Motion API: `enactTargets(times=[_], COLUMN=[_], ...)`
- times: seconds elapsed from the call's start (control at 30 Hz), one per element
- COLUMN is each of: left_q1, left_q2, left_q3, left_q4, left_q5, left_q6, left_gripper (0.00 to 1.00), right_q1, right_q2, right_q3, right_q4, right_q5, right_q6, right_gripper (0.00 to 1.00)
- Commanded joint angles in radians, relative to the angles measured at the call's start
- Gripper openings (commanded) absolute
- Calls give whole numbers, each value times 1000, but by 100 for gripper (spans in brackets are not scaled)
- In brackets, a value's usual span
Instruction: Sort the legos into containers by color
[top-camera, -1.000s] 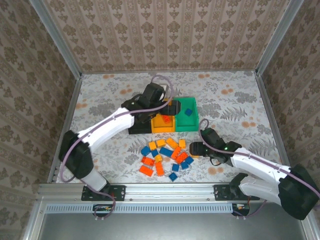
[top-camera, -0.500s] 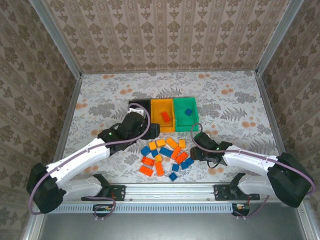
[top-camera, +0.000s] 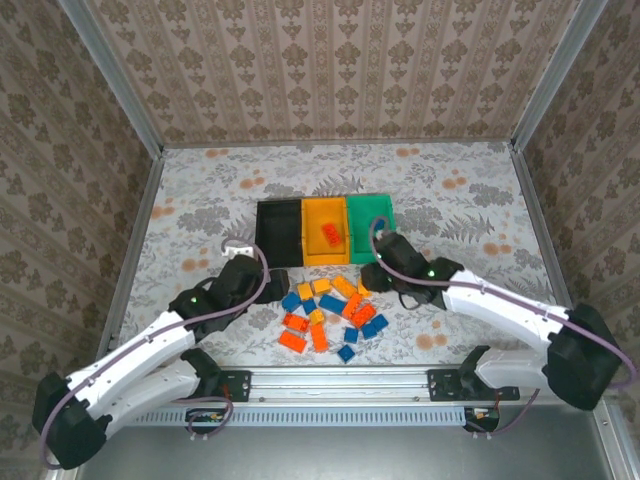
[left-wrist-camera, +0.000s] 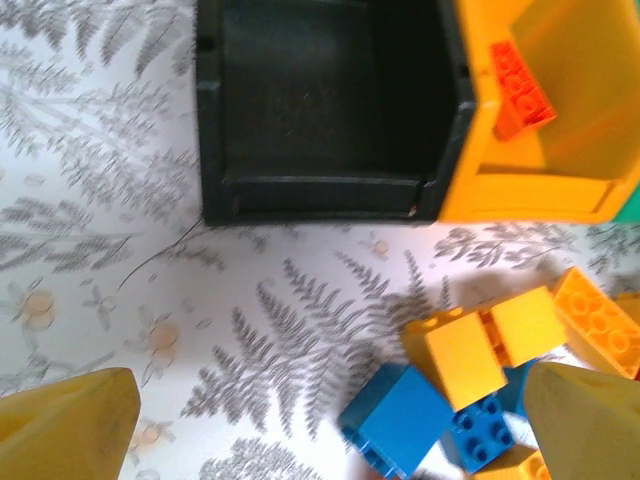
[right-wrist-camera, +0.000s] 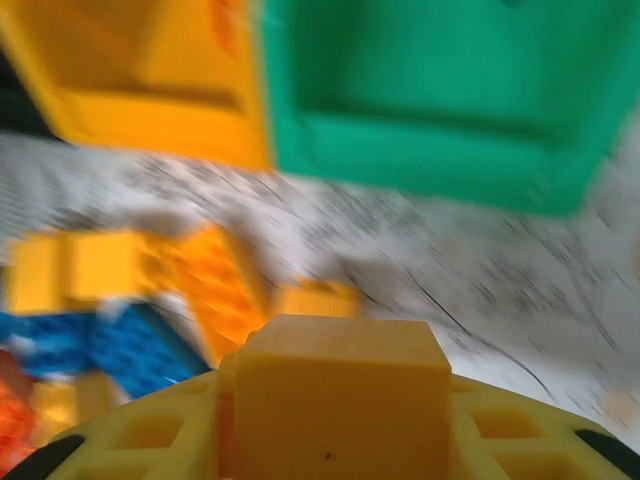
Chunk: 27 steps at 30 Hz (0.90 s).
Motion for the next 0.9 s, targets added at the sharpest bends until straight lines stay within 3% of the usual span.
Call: enactTargets(times=[0.0,0.4,0.67,0.73,0.87], left_q1=[11,20,27,30,37], left_q2=[-76,-212,-213,-213,-213], left_q3=[-44,-109,-112,-113,-118], left_q4=[-77,-156,-155,-154,-131], left_q5=[-29,17,38,43,60], left_q6=[-66,-100,-102,-102,-92], left_gripper=[100,100,100,100,100], right_q1=[41,74,55,47,41], right_q2=[149,688,919,947,972], right_q3=[156,783,1073,1109,1158], right_q4=[46,6,-85,-92,-116], right_q5=[-61,-128,-97,-100,-97], right_q6=[-69,-113,-97,-87,-88], right_gripper=[35,36,40,43,59])
